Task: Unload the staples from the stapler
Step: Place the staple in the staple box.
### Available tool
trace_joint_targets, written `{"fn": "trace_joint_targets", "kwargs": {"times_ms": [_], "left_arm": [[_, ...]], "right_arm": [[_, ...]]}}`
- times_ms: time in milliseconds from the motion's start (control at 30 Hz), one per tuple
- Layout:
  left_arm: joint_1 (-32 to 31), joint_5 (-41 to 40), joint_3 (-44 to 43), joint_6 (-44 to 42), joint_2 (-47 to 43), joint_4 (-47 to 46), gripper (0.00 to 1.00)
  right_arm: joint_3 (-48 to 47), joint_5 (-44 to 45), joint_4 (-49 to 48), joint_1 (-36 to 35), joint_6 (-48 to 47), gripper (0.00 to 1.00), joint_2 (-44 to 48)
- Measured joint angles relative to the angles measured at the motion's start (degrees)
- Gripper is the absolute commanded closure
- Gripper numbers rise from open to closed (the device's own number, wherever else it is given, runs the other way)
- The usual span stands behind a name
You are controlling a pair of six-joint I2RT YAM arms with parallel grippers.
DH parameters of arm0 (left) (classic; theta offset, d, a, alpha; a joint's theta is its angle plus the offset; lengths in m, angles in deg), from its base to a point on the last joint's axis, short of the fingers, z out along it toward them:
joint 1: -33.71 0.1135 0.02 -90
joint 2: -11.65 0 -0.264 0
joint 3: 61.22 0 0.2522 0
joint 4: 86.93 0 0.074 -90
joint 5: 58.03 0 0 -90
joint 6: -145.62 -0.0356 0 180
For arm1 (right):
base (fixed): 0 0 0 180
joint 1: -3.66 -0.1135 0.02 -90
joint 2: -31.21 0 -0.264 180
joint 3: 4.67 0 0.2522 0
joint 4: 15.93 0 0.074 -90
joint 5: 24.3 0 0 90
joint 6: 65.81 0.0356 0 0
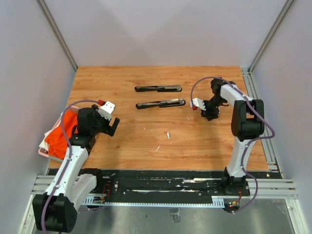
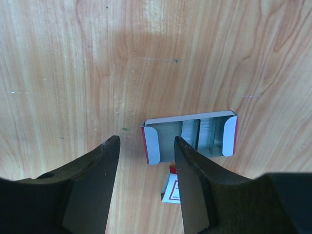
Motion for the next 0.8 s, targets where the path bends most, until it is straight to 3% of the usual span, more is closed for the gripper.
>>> {"fn": "trace_joint_targets", "kwargs": {"times_ms": [633, 800], "left_arm": [[0.0, 0.02, 0.0, -0.02, 0.15, 0.0, 0.02], [0.0, 0.02, 0.0, -0.07, 0.17, 0.0, 0.02]], "right_arm": [[0.92, -0.72, 0.24, 0.11, -0.79, 0.57, -0.39], [0.92, -0.66, 0.2, 0.11, -0.85, 0.55, -0.39]]}}
